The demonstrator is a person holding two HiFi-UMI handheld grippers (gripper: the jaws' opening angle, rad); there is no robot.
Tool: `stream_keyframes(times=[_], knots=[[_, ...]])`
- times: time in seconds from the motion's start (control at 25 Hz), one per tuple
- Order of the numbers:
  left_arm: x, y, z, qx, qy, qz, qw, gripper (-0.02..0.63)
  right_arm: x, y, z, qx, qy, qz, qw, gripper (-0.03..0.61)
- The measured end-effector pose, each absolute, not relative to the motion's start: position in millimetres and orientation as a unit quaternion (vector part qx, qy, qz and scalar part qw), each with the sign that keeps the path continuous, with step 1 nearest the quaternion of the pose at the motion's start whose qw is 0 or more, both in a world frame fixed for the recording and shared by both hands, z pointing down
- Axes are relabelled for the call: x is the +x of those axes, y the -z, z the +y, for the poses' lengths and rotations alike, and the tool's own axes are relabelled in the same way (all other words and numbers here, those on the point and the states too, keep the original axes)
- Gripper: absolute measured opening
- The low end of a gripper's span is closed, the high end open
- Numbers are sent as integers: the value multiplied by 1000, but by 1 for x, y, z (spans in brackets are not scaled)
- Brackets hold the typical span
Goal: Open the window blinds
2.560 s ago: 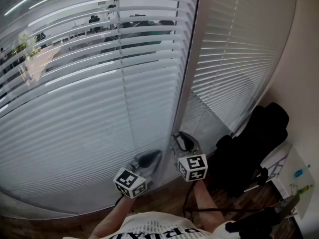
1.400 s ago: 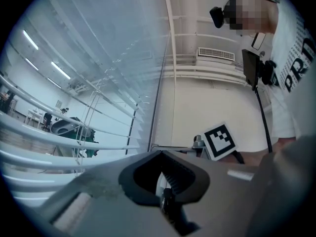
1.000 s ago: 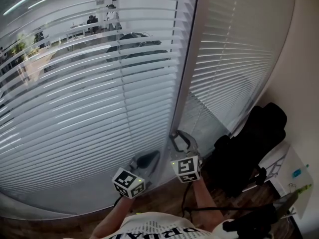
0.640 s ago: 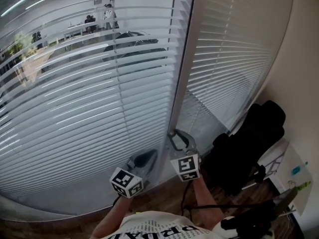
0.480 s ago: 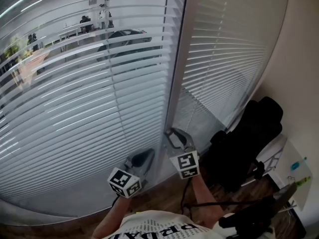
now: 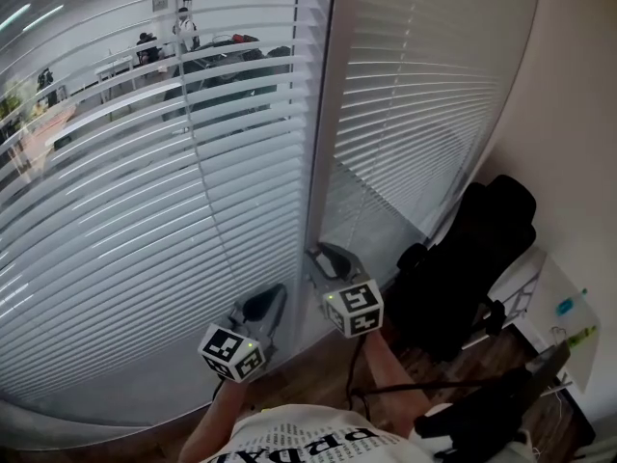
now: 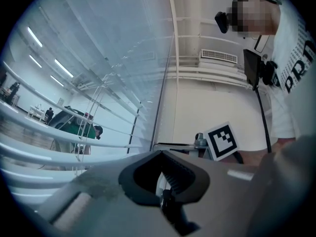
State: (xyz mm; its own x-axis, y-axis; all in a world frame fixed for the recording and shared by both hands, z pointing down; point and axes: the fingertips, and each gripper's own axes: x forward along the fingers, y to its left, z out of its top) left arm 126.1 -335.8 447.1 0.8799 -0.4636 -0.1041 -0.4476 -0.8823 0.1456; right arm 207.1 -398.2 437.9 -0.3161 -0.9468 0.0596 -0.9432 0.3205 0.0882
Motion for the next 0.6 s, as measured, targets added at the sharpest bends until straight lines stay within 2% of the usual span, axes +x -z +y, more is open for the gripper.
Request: stream_keyframes(times=[0.6], knots=[[125, -446, -335, 968, 70, -233, 56, -8, 210, -440, -400, 578, -77, -812, -21, 135]])
